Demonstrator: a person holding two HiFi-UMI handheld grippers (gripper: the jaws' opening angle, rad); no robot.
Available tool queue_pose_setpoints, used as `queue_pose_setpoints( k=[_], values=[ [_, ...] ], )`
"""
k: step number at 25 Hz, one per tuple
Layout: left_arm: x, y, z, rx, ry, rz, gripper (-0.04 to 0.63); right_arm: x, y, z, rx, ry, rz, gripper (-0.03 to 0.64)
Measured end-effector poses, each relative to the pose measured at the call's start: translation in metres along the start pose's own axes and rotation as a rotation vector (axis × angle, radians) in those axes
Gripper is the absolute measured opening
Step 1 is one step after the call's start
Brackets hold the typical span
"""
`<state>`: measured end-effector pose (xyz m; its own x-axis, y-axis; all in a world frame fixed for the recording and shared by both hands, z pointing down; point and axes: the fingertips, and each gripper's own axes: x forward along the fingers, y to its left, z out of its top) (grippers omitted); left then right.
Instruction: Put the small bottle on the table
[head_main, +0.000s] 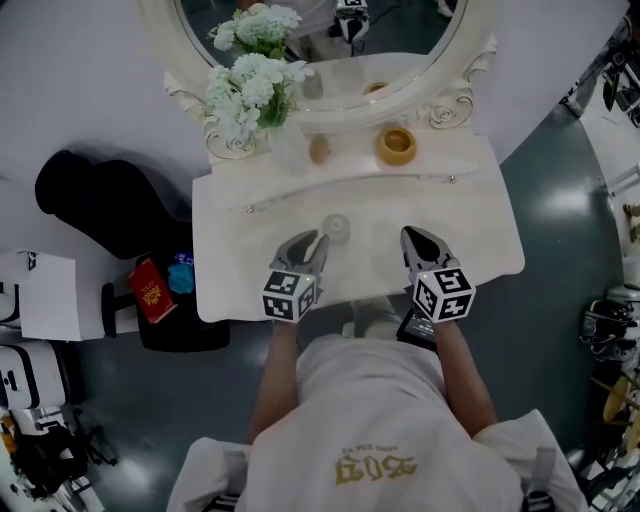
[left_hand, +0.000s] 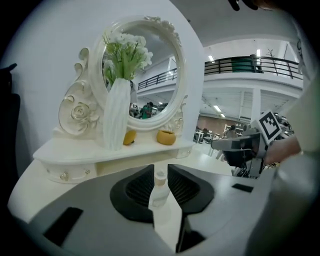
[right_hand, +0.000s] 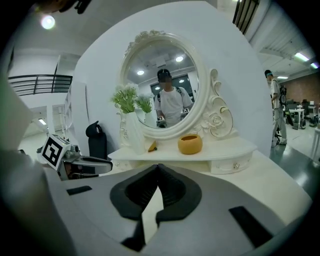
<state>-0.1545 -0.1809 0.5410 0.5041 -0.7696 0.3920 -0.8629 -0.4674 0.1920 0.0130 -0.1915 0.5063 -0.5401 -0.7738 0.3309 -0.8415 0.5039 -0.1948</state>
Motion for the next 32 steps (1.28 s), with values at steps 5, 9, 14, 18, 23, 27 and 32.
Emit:
queue_pose_setpoints(
  k=[5,9,14,18,23,27,32],
  values=[
    [-0.018,-0.002,0.018,0.027,-0.061,0.03,0.049,-0.009,0.013,0.008,0.012,-0.046,0.006,0.012],
    [-0.027,0.004,0.02,0.054,-0.061,0.074,0.015,-0.011,0.019,0.01,0.038,-0.058,0.02,0.012],
    [-0.033,0.008,0.018,0.063,-0.061,0.095,0.015,-0.015,0.021,0.006,0.054,-0.057,0.021,0.012],
    [-0.035,0.005,0.019,0.068,-0.051,0.094,0.015,-0.018,0.021,0.007,0.055,-0.062,0.017,0.012],
    [-0.036,0.004,0.025,0.066,-0.066,0.095,0.015,-0.017,0.023,0.005,0.063,-0.052,0.024,0.012],
    [-0.037,0.002,0.025,0.068,-0.065,0.091,0.015,-0.017,0.026,0.001,0.063,-0.036,0.031,0.012],
    [-0.039,0.001,0.023,0.064,-0.062,0.089,0.015,-0.02,0.027,-0.001,0.049,-0.035,0.025,0.012]
  ],
)
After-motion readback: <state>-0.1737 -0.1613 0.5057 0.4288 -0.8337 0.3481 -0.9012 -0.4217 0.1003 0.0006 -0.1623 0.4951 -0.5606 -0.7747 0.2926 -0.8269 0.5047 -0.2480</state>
